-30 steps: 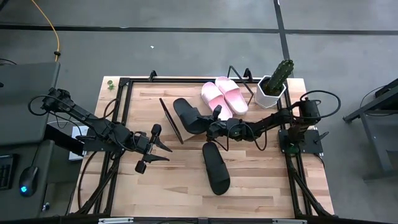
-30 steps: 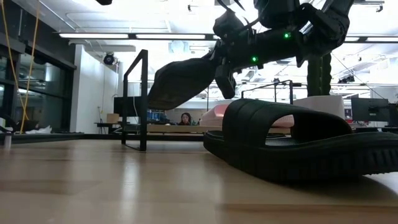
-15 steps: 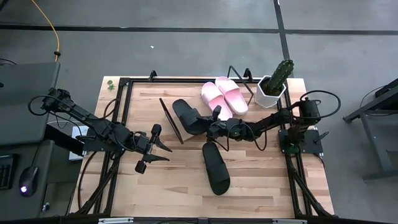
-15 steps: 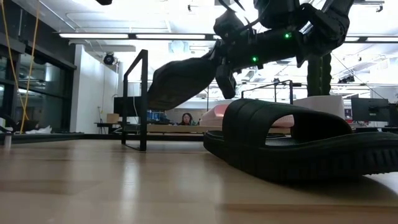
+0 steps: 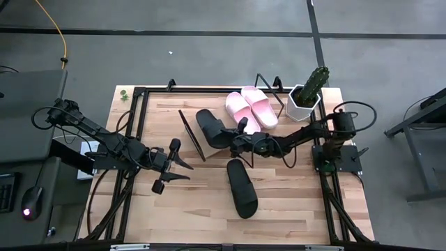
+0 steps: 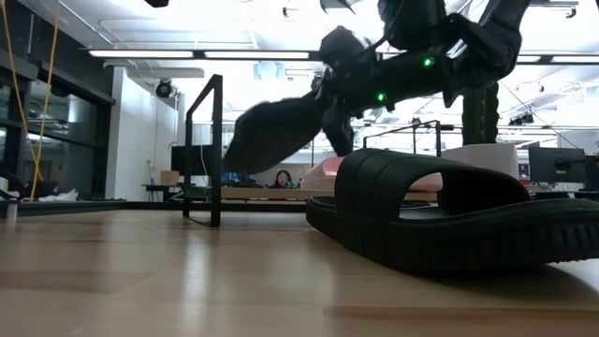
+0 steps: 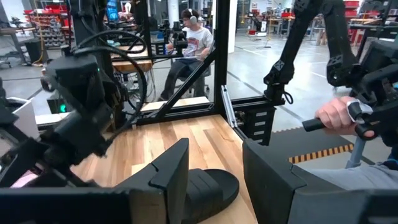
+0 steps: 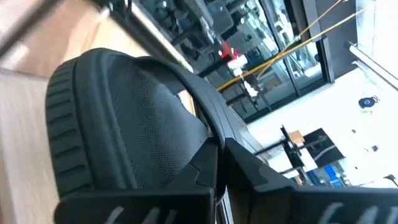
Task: Pick and place slides into the shelf
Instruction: Put the left black slide on the shelf
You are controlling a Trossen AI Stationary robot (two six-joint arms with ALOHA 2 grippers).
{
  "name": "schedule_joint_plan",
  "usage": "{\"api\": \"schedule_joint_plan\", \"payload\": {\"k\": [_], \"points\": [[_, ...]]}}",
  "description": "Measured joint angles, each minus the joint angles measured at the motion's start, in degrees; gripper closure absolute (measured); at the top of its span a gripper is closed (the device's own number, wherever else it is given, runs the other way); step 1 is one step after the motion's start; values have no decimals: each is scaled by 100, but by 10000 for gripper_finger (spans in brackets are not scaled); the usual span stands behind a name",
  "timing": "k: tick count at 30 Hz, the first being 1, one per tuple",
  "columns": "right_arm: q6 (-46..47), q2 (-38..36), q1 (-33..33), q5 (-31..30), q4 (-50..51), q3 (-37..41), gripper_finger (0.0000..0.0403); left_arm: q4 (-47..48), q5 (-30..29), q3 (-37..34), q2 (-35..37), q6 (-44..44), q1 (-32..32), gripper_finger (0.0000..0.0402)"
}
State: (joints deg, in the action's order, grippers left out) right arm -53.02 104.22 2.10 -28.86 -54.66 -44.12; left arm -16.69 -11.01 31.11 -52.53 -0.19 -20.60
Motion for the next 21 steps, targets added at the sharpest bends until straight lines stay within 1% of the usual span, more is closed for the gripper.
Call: {"api": "schedule_joint_plan", "payload": {"k": [6,11,14,18,21], "points": [[-66,441,-22,4,68,-453,403,4,-19,2,2,0,0,268],[-141,655,31,20,392,-831,403,11,-19,2,2,1,0,268],[-98,654,64,42,590,-926,403,14,-19,2,2,2,0,268],[-92,654,108,25,616,-926,403,15,-19,2,2,2,0,268],[74,654,108,192,637,-926,403,15,-19,2,2,2,0,268]]}}
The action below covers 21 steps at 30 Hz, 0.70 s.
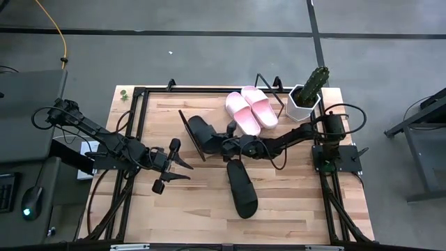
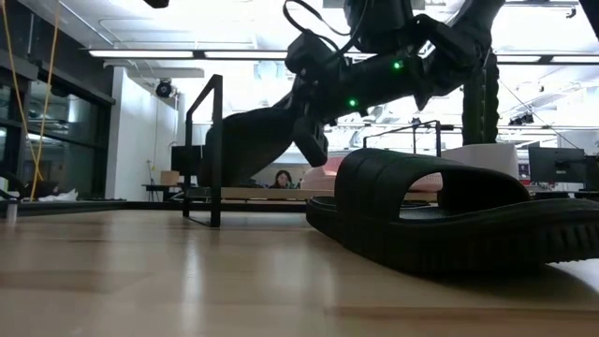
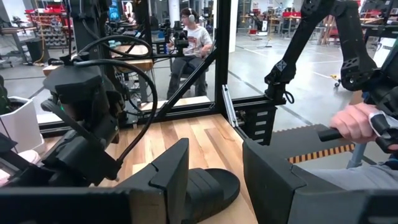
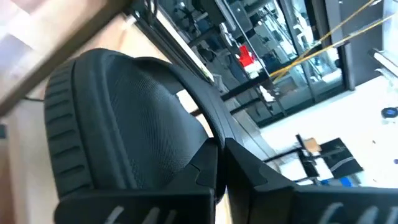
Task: Pick and place slides into the shelf
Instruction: Put the left black slide on the shelf
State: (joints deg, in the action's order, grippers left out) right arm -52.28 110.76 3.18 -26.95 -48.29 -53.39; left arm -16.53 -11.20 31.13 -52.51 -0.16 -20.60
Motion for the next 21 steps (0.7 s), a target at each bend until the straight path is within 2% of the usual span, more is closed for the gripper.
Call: {"api": "schedule_joint_plan", "payload": {"k": [3,21], "points": [[91,0,0,171,2,0,403,0,0,-2,-2,0,0,268],[34,0,-150,235,0,2,403,0,0,0,0,2,0,268]]}}
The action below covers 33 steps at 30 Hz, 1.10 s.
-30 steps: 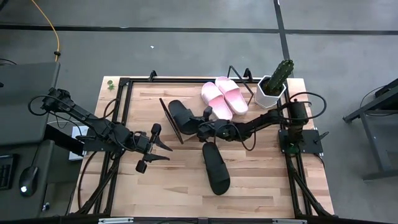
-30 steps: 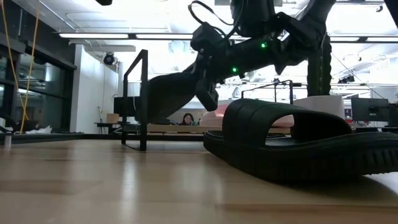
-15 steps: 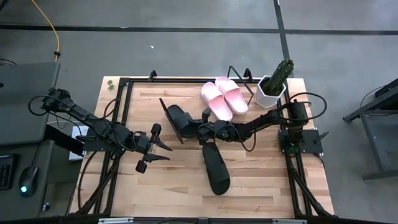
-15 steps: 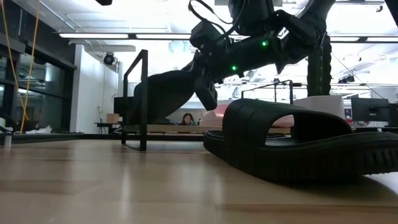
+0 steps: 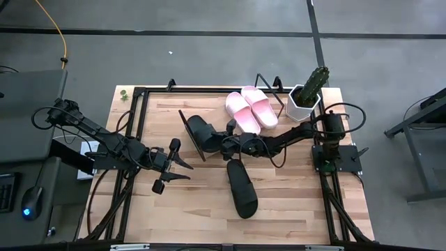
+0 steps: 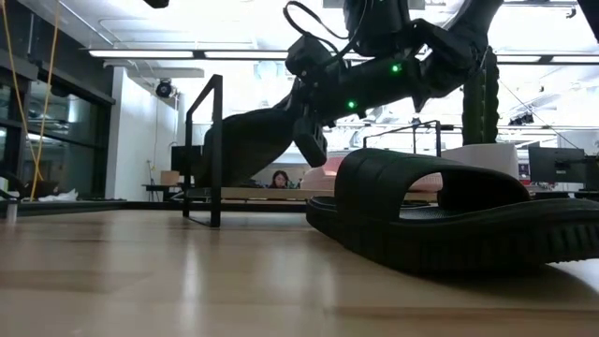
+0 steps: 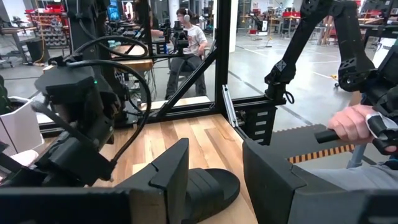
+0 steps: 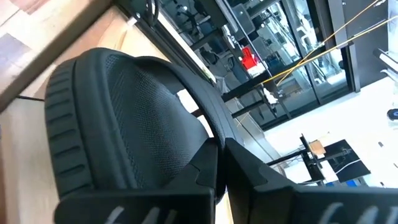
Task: Pick and place slides into the shelf
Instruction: Put the left black slide on the shelf
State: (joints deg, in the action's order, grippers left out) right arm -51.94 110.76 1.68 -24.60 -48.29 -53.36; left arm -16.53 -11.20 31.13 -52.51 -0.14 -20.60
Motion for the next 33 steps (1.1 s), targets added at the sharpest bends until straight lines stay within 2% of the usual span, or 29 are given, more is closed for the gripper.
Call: {"api": "schedule_joint_plan", "payload": {"k": [8,16,25,33], "points": [[86,-2,-108,323,-35,-68,403,0,-2,0,0,0,0,268],[39,242,-114,267,-95,-133,403,-4,-2,0,0,0,0,268],[-82,812,-130,159,-63,-678,403,-8,-2,0,0,0,0,268],[-90,861,-40,17,109,-794,403,-2,-2,0,0,0,0,268]]}}
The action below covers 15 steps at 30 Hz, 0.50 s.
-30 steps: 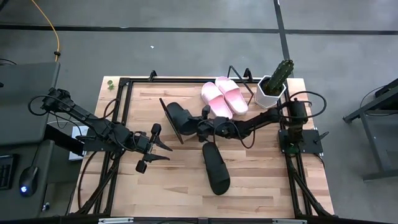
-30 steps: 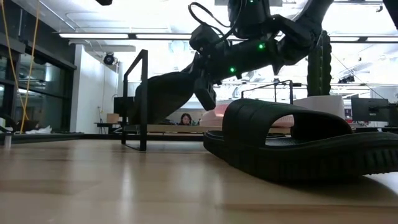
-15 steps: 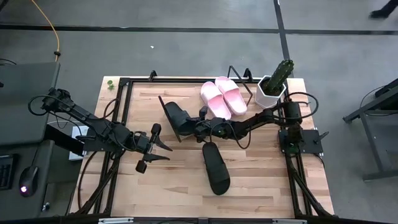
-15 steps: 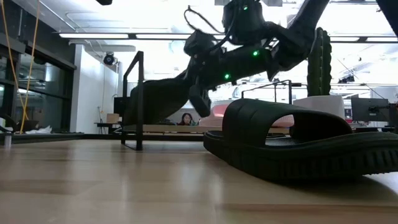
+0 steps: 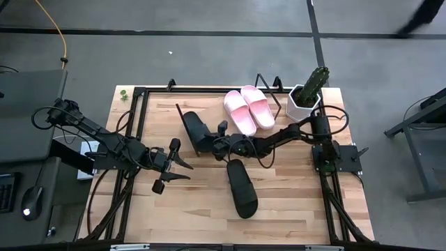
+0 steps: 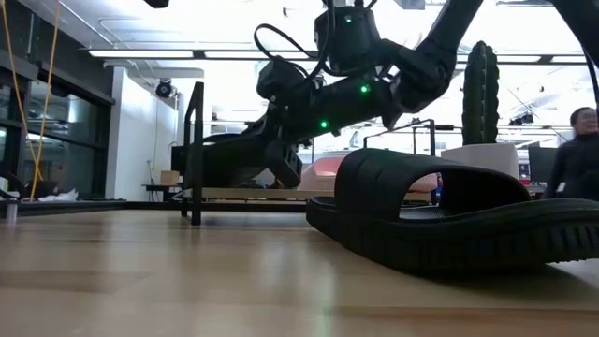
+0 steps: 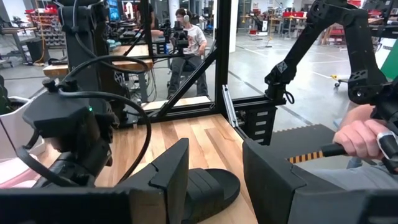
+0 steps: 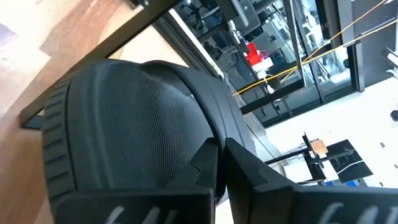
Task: Pick and place slides into the shelf
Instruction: Put the left black slide on the shelf
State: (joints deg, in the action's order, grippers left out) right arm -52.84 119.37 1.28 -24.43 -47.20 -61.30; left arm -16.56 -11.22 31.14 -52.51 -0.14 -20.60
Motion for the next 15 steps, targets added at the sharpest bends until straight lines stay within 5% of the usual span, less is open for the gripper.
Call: {"api": "schedule_joint_plan", "payload": {"k": [15], "points": [[48,0,24,74,331,-2,403,0,0,0,0,0,-1,268]]}}
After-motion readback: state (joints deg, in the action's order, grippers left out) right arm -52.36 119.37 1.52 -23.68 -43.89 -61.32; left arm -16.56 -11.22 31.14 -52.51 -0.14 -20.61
